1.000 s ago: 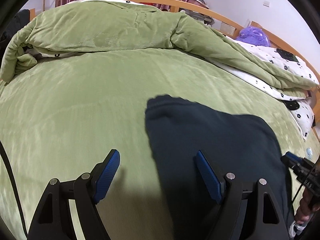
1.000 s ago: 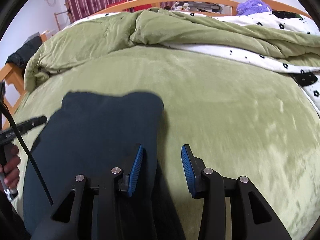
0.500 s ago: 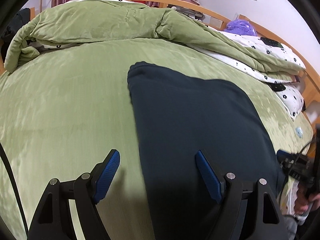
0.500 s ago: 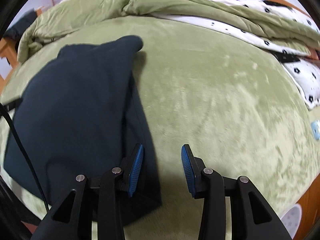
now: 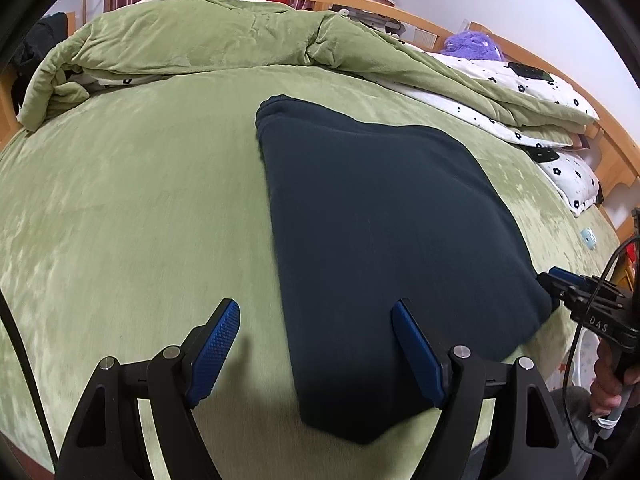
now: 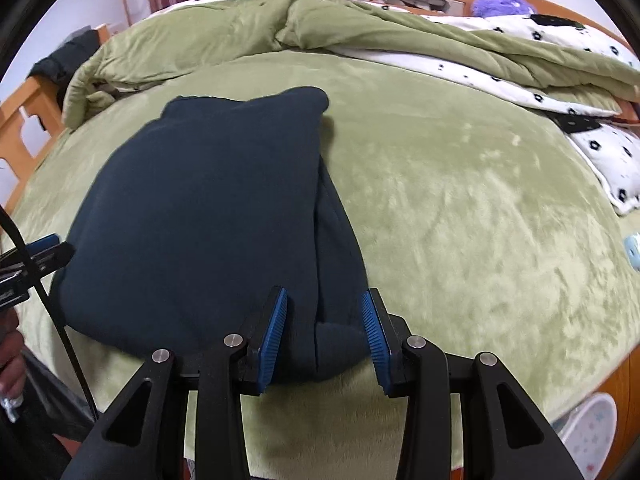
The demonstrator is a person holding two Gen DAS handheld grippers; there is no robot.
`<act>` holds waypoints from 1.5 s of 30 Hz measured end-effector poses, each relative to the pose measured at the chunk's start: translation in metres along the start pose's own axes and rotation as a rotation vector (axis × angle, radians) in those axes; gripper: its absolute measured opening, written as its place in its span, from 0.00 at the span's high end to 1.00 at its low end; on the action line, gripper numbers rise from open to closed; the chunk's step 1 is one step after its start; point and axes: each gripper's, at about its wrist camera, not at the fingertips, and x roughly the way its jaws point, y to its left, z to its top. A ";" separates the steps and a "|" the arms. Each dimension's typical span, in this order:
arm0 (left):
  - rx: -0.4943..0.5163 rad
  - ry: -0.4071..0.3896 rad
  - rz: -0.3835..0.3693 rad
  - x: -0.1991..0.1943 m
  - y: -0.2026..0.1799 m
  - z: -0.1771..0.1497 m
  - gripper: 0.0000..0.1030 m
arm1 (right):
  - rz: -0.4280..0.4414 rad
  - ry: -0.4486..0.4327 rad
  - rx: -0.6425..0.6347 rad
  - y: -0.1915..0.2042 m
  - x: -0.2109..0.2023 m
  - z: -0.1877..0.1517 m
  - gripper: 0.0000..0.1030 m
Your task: Fold small clothes
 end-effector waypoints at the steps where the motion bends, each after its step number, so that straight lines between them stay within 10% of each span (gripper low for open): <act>1: 0.000 -0.001 0.003 -0.002 0.000 -0.002 0.25 | -0.002 -0.006 0.009 0.000 -0.004 -0.002 0.62; 15: 0.050 -0.102 0.025 -0.079 -0.018 -0.020 0.25 | -0.060 -0.085 0.114 0.001 -0.079 -0.034 0.61; 30: 0.122 -0.224 0.115 -0.180 -0.013 -0.036 0.17 | -0.109 -0.251 0.085 0.068 -0.180 -0.059 0.13; 45: 0.073 -0.232 0.059 -0.196 0.012 -0.052 0.16 | -0.126 -0.217 0.099 0.077 -0.182 -0.062 0.12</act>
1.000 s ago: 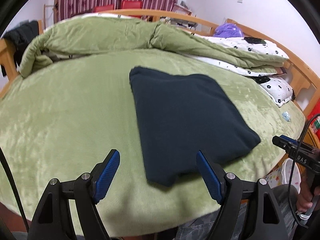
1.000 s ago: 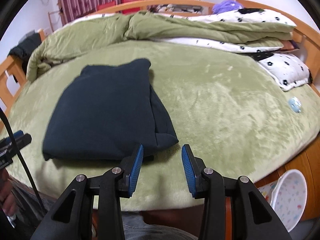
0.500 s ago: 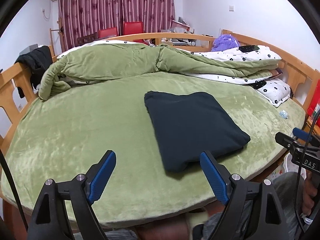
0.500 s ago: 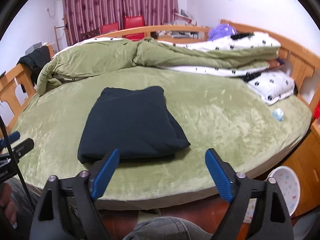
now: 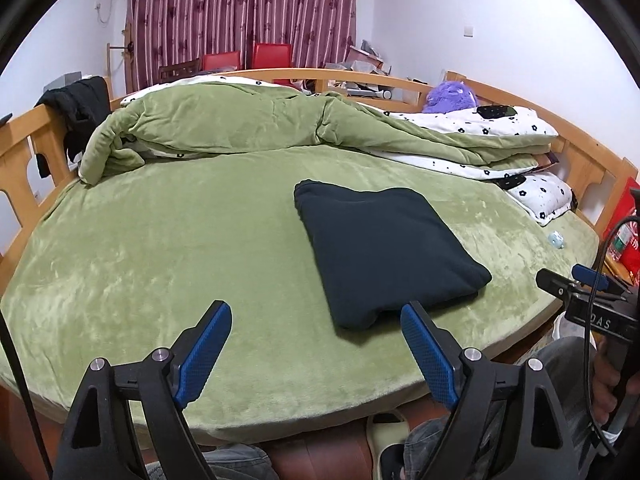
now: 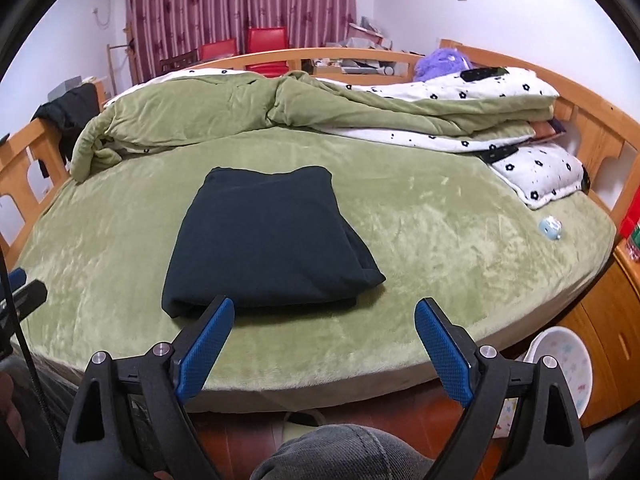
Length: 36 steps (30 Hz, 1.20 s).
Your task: Fold small clothes
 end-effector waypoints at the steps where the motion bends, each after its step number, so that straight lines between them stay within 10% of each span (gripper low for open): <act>1: 0.001 -0.005 0.001 -0.001 0.000 0.000 0.16 | -0.002 0.001 0.001 0.000 0.000 0.000 0.12; 36: -0.002 -0.019 0.015 -0.007 -0.006 -0.002 0.16 | -0.058 -0.021 -0.051 0.009 -0.008 -0.005 0.12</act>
